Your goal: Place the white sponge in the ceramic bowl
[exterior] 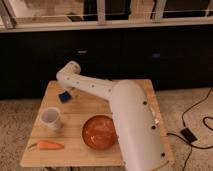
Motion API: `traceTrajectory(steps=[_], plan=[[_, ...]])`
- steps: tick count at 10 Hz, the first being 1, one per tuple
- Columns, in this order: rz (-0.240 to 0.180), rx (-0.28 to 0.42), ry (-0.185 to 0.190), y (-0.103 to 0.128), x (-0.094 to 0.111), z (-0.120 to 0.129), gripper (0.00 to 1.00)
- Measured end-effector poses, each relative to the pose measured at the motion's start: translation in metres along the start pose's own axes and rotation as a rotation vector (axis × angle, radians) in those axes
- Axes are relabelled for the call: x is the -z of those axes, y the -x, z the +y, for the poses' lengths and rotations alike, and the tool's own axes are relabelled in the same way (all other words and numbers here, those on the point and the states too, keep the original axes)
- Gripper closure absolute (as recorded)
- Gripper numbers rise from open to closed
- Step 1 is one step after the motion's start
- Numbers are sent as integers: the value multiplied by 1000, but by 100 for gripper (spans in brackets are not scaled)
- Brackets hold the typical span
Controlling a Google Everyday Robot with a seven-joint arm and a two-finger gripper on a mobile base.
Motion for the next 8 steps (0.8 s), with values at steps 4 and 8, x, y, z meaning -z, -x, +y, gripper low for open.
traceTrajectory(steps=[4, 8], plan=[[7, -30, 33, -9, -4, 3, 20], [2, -58, 93, -18, -18, 13, 20]])
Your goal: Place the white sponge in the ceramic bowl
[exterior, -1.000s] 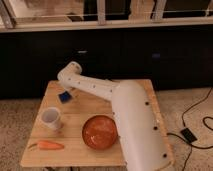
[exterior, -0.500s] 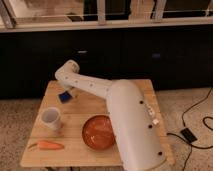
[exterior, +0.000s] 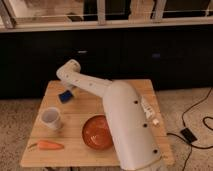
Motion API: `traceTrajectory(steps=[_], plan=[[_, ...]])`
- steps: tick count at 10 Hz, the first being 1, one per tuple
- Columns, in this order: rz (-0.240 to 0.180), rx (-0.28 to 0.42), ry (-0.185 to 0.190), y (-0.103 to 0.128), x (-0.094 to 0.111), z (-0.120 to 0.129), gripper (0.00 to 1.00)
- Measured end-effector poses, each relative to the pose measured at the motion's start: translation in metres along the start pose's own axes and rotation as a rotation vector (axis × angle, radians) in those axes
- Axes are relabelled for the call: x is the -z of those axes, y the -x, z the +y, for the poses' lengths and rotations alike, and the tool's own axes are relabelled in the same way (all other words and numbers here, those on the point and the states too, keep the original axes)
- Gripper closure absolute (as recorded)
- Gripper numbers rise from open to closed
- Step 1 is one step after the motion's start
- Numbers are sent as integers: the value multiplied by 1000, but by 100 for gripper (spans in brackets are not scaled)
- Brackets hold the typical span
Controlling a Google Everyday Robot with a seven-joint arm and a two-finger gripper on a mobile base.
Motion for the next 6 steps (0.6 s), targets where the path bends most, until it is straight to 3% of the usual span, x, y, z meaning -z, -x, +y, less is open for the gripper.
traceTrajectory(steps=[6], plan=[[-26, -15, 53, -5, -23, 8, 20]])
